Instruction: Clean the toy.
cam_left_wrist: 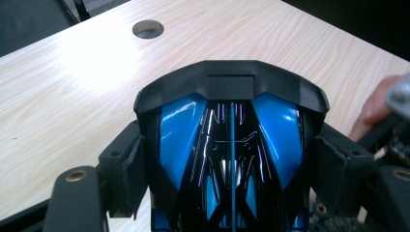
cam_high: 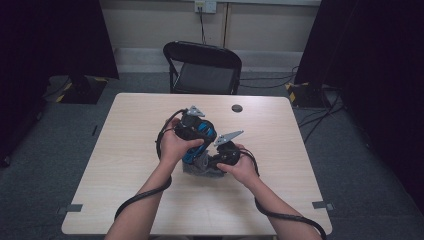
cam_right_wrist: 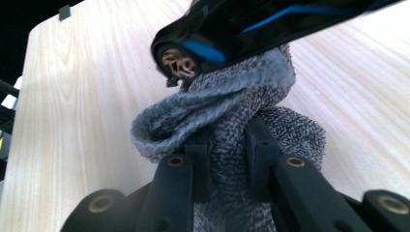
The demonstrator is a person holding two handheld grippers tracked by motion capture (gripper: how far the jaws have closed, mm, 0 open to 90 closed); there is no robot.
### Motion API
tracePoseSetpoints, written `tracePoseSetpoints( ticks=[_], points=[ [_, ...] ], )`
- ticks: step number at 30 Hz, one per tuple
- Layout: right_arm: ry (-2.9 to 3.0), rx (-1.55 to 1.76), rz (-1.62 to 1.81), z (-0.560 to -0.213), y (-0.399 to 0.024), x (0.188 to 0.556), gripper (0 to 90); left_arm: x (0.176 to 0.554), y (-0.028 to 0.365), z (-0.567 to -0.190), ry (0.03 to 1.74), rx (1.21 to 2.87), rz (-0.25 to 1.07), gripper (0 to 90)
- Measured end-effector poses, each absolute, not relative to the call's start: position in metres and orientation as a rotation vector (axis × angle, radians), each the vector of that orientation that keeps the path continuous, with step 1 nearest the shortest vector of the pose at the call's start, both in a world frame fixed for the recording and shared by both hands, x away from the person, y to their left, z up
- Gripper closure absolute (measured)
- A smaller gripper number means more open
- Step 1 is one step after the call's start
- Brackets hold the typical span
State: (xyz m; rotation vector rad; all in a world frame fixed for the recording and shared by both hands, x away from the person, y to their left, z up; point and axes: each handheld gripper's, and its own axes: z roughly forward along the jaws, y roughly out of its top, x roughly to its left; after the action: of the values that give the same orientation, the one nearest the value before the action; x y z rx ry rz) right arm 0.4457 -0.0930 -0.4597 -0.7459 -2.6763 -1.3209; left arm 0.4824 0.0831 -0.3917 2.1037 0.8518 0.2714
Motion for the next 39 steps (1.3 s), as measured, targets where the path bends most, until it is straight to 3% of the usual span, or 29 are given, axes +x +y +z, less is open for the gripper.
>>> tracePoseSetpoints(
  ticks=[11,20,27,39],
  points=[
    [-2.72,-0.713,-1.255,-0.463,-0.098,0.443,75.7,0.485,0.09,-0.384,0.873,2.063,0.276,25.4],
    [-2.768,-0.842,-1.24,-0.454,-0.136,0.458,75.7,0.481,0.099,-0.373,0.856,2.066,0.307,25.4],
    [-2.799,-0.96,-1.276,-0.43,-0.17,0.474,75.7,0.476,0.107,-0.383,0.857,2.103,0.297,25.4],
    [-2.792,-1.012,-1.356,-0.403,-0.178,0.487,75.6,0.465,0.101,-0.395,0.825,2.147,0.268,25.4]
  ],
)
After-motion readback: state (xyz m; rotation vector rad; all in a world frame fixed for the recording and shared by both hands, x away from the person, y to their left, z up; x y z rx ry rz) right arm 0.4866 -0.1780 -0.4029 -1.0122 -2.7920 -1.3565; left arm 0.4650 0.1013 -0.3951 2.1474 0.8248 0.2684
